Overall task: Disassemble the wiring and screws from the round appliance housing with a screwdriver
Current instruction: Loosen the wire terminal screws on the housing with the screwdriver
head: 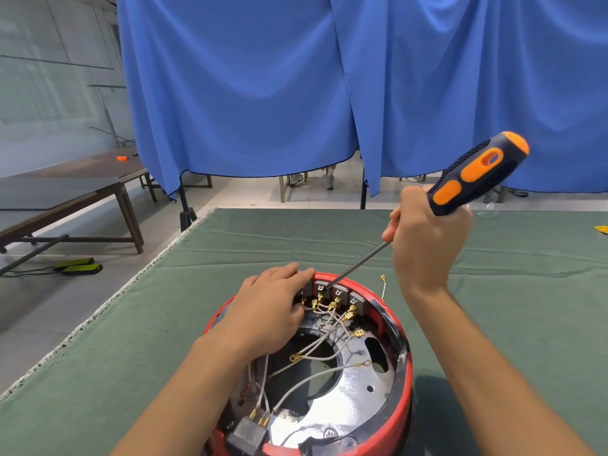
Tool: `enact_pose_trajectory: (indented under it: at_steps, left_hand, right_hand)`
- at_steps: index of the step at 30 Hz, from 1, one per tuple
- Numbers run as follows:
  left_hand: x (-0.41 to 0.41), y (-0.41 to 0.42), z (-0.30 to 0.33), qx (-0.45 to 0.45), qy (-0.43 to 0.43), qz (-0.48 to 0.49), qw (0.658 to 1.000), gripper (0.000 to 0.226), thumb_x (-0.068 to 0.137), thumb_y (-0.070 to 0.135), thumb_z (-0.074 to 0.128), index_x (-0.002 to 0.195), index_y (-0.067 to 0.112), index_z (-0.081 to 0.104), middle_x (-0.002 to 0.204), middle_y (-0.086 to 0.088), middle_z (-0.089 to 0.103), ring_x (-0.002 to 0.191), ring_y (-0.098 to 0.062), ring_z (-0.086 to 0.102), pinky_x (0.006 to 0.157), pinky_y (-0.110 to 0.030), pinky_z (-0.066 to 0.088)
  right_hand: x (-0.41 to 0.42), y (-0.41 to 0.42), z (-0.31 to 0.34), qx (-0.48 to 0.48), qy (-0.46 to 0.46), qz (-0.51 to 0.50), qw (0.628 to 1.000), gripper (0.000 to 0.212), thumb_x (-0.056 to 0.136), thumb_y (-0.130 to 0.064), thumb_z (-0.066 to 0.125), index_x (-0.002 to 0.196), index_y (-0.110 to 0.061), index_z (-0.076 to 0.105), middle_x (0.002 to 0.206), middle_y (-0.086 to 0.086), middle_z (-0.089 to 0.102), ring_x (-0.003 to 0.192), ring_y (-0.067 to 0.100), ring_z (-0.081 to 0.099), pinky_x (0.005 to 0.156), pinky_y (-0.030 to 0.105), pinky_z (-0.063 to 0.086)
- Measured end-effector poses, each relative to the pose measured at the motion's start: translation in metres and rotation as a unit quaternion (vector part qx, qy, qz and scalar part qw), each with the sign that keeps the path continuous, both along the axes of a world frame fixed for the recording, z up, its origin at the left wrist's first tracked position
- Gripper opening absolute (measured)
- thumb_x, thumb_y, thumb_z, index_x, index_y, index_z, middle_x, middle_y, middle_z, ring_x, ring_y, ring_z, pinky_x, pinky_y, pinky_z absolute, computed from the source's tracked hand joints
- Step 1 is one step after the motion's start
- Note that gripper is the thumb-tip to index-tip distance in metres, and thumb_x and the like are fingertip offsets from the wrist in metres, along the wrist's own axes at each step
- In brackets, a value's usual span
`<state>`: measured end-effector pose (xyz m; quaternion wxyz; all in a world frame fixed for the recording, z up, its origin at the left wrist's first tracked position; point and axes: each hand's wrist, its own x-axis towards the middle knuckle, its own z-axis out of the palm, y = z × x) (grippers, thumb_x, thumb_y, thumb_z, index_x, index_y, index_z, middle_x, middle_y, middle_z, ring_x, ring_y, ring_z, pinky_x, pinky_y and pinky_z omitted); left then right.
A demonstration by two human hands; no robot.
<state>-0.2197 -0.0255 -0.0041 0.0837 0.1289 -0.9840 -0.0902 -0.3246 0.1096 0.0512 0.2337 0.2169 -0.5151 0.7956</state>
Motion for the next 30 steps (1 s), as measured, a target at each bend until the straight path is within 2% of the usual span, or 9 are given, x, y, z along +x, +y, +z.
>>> enact_pose_trajectory:
  at_steps: [7,14,19,22,25,30]
  left_hand:
    - [-0.001,0.001,0.001,0.0,0.001,0.004,1.0,0.061,0.096,0.026,0.043,0.149,0.039,0.017,0.158,0.01,0.016,0.143,-0.011,0.014,0.116,-0.035,0.014]
    - [-0.001,0.002,0.003,-0.002,-0.002,0.009,1.0,0.06,0.097,0.027,0.043,0.149,0.041,0.016,0.157,0.012,0.016,0.143,-0.01,0.015,0.115,-0.034,0.014]
    - [-0.001,0.002,0.004,0.001,-0.002,0.009,1.0,0.059,0.097,0.028,0.043,0.148,0.042,0.017,0.157,0.013,0.018,0.142,-0.01,0.016,0.114,-0.034,0.015]
    - [-0.001,0.0,0.003,0.008,0.001,0.01,1.0,0.059,0.096,0.027,0.044,0.148,0.043,0.019,0.156,0.014,0.02,0.142,-0.009,0.017,0.114,-0.033,0.016]
    - [-0.001,0.0,0.003,0.009,0.001,0.009,1.0,0.059,0.096,0.028,0.044,0.147,0.043,0.02,0.156,0.013,0.02,0.142,-0.01,0.018,0.115,-0.036,0.018]
    - [-0.001,0.0,0.003,0.011,0.003,0.01,1.0,0.059,0.096,0.028,0.044,0.148,0.042,0.02,0.156,0.013,0.021,0.142,-0.011,0.019,0.115,-0.037,0.019]
  right_hand:
    - [-0.027,0.002,-0.002,-0.012,-0.096,-0.007,0.995,0.021,0.068,-0.017,0.049,0.048,-0.012,0.043,0.035,-0.005,0.04,0.03,0.012,0.041,0.036,0.016,0.03]
    - [-0.051,-0.004,-0.009,-0.041,-0.155,0.002,0.987,0.028,0.078,-0.008,0.051,0.053,-0.013,0.04,0.037,-0.008,0.039,0.029,0.011,0.038,0.035,0.014,0.026]
    - [-0.054,-0.003,-0.01,-0.045,-0.162,0.009,0.986,0.026,0.078,-0.008,0.051,0.054,-0.012,0.041,0.037,-0.008,0.04,0.03,0.011,0.039,0.035,0.014,0.027]
    - [-0.047,-0.001,-0.007,-0.053,-0.149,0.017,0.987,0.026,0.076,-0.01,0.052,0.052,-0.012,0.041,0.037,-0.007,0.039,0.03,0.012,0.04,0.036,0.015,0.027]
    - [-0.034,0.001,0.002,-0.05,-0.089,0.024,0.995,0.024,0.07,-0.015,0.051,0.049,-0.011,0.04,0.035,-0.005,0.037,0.03,0.014,0.039,0.038,0.016,0.029]
    - [-0.013,0.002,0.007,-0.064,-0.008,0.04,0.997,0.026,0.071,-0.008,0.05,0.047,-0.007,0.041,0.033,-0.007,0.034,0.029,0.013,0.035,0.038,0.015,0.031]
